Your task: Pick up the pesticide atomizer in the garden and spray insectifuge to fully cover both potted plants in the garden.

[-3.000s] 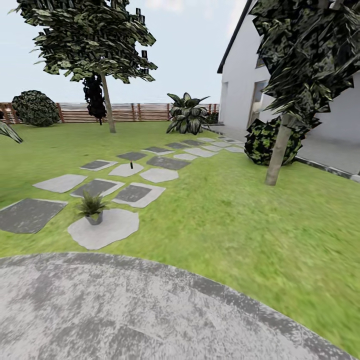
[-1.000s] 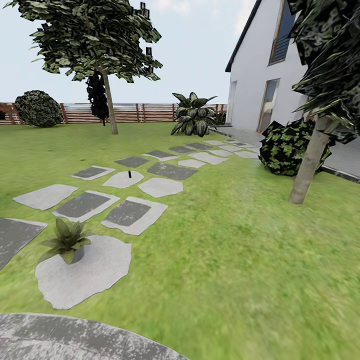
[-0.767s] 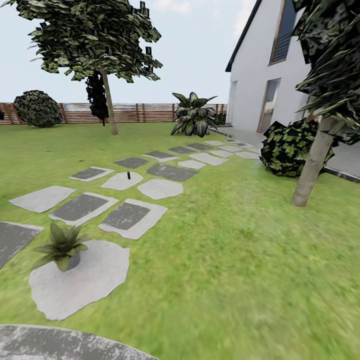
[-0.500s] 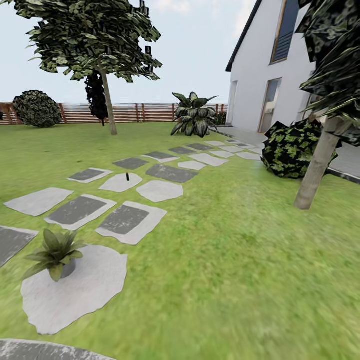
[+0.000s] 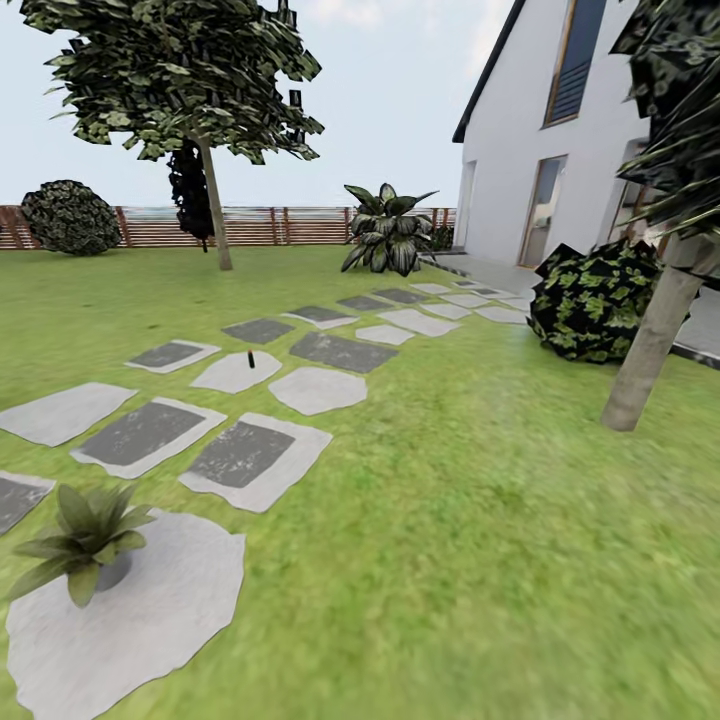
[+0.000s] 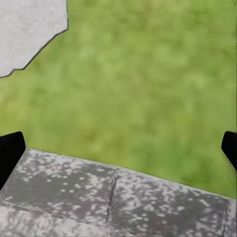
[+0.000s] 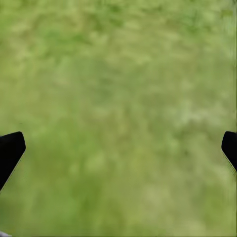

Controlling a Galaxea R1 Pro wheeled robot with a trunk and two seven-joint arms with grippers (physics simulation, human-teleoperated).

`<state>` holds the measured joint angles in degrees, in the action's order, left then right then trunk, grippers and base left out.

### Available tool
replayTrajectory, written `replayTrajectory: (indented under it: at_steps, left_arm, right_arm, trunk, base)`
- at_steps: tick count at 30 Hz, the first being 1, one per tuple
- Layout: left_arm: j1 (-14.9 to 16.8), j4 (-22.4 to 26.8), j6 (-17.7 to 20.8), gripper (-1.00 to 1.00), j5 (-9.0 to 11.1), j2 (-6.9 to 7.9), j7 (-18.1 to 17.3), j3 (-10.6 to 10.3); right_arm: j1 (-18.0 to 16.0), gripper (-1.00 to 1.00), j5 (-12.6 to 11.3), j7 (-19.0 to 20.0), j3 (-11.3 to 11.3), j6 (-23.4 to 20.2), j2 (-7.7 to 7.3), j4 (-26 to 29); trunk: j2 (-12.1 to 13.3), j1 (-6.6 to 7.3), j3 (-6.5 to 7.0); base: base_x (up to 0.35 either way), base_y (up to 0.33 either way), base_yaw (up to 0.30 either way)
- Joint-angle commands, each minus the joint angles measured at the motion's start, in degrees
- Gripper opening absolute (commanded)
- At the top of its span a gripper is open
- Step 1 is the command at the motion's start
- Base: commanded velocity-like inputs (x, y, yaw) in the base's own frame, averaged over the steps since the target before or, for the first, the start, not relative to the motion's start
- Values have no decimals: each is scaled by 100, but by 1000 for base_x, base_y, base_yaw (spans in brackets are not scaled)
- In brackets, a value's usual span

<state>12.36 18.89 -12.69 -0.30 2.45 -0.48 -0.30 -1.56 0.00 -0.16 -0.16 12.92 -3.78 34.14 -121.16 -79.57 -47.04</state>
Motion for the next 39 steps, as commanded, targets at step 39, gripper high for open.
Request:
replayTrajectory:
  at_steps: [39]
  left_arm:
    - [3, -8, -22, 100, -6, 1, -5, -5]
  right_arm:
    - [-3, 100, 0, -2, -1, 17, 0, 5]
  trunk:
    - [-2, -3, -5]
  base:
    - [340, 0, 0]
